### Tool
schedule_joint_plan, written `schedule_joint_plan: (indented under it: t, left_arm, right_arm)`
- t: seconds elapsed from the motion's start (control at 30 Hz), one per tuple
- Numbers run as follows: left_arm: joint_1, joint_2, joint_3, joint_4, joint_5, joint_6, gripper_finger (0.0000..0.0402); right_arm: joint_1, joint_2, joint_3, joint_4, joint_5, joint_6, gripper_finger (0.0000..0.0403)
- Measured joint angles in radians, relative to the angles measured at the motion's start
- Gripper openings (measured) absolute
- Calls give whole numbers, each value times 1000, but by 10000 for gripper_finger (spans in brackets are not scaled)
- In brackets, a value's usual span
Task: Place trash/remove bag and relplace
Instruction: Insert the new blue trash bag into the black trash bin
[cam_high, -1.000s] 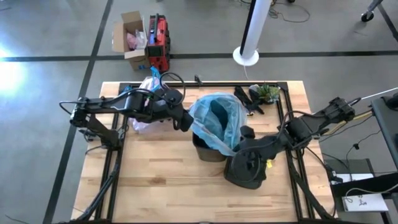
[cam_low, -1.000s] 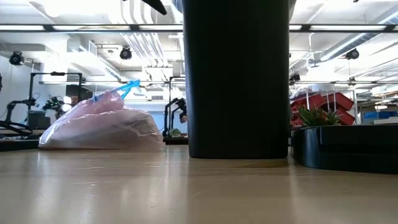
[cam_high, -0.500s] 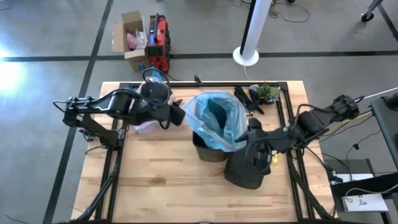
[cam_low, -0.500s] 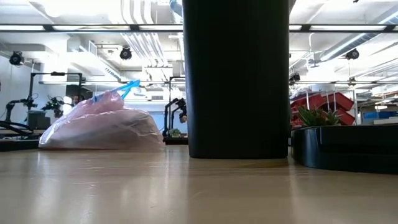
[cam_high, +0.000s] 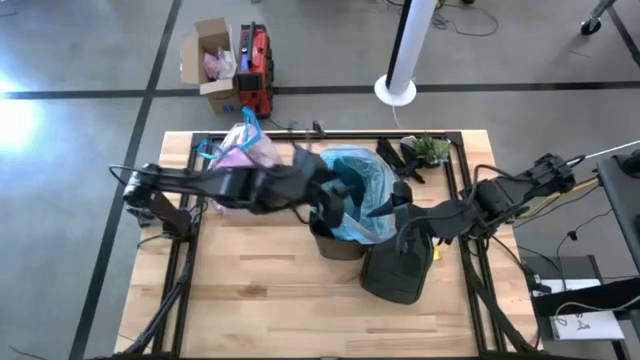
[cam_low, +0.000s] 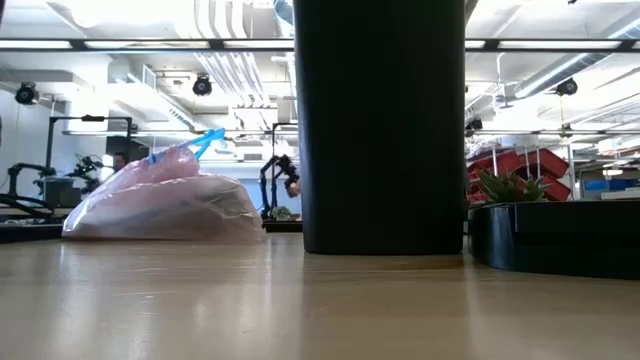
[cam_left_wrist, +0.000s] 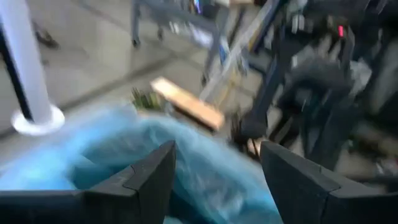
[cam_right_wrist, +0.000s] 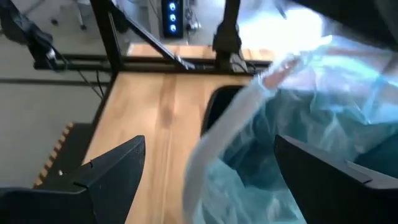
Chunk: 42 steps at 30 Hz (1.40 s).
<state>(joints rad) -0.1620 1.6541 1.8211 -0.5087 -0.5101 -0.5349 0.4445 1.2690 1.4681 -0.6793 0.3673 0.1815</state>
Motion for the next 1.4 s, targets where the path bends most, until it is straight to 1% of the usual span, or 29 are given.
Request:
schedule_joint_plan:
  t: [0.1, 0.2, 0.3, 0.47, 0.57, 0.67, 0.73, 0.83, 0.9, 0.97, 1.07, 1.17, 1.23, 1.3, 1.4]
  left_arm:
    - [8, 33, 18, -79, 111, -46, 220]
    - [6, 34, 41, -170, 164, -65, 220]
    - [-9, 25, 60, -311, 188, -83, 220]
    - [-48, 13, 96, -533, 189, -88, 220]
    - [-82, 7, 116, -592, 189, -88, 220]
    - [-113, 4, 125, -593, 214, -84, 220]
    - [-131, 2, 128, -607, 215, -85, 220]
    - [-144, 0, 128, -682, 210, -100, 220]
    - [-145, 1, 128, -739, 186, -114, 220]
    - [-145, 1, 128, -771, 173, -116, 220]
    - [-144, -2, 128, -778, 154, -89, 220]
    - [-145, -4, 128, -774, 149, -55, 220]
    - [-145, -4, 124, -774, 144, -32, 220]
    - [-145, -4, 110, -779, 126, -11, 220]
    - [-144, -4, 78, -794, 75, 3, 220]
  right_arm:
    - [1, -5, 0, -14, 0, 15, 341]
    - [2, -20, 0, -61, 0, 51, 341]
    - [2, -33, 0, -108, 0, 83, 341]
    - [2, -49, 0, -153, 11, 107, 341]
    - [2, -50, 0, -168, 46, 106, 341]
    - [2, -50, 0, -216, 80, 108, 341]
    - [2, -50, 0, -267, 104, 126, 341]
    - [0, -52, 0, -320, 131, 168, 341]
    - [0, -60, 0, -318, 173, 189, 341]
    - [0, -67, 0, -310, 239, 216, 341]
    - [-20, -58, 0, -310, 332, 241, 341]
    - [-52, -39, 0, -312, 368, 275, 341]
    - [-75, -24, 0, -312, 374, 294, 341]
    - [-93, -7, 0, -311, 356, 314, 341]
    - [-108, 26, 0, -265, 242, 334, 341]
